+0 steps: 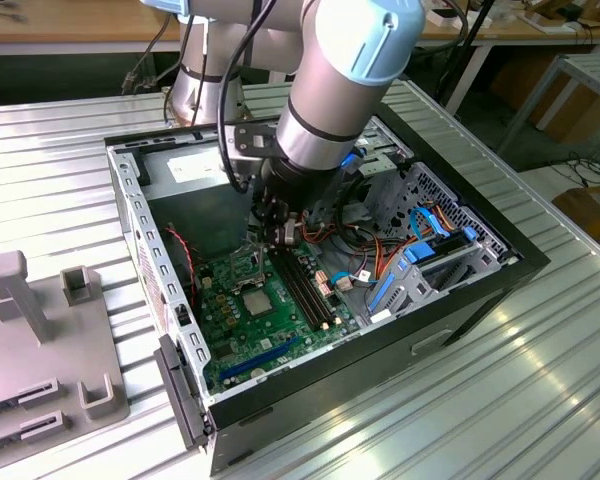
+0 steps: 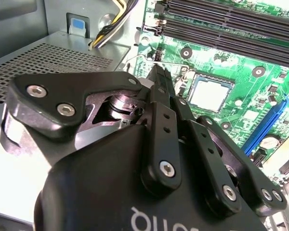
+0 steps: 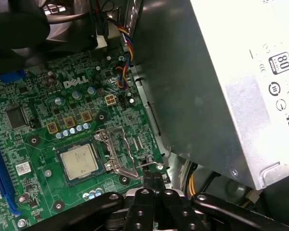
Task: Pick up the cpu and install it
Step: 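Close the cpu cover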
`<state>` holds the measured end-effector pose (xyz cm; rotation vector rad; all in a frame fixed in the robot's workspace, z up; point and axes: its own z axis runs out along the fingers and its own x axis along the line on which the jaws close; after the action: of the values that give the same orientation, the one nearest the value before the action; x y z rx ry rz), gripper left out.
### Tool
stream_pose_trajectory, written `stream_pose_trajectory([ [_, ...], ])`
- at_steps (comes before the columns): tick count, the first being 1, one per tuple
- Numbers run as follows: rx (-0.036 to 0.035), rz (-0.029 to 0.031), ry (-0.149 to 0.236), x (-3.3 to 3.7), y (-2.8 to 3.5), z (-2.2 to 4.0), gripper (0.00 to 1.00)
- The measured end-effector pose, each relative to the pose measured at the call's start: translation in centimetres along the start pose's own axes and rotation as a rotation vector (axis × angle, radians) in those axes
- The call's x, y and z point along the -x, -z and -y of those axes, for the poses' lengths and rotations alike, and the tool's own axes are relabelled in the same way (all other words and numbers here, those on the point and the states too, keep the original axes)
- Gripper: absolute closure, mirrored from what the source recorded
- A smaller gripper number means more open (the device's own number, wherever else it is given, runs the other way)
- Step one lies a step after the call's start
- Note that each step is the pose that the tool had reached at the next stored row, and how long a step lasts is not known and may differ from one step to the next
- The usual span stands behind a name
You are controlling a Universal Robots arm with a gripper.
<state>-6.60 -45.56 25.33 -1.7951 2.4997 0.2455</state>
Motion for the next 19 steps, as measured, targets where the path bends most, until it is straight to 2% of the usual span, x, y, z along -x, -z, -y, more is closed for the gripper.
stream_pose_trajectory([
  [19, 0.0006, -0.0002, 0.004, -0.24, 0.04, 0.06, 0.89],
])
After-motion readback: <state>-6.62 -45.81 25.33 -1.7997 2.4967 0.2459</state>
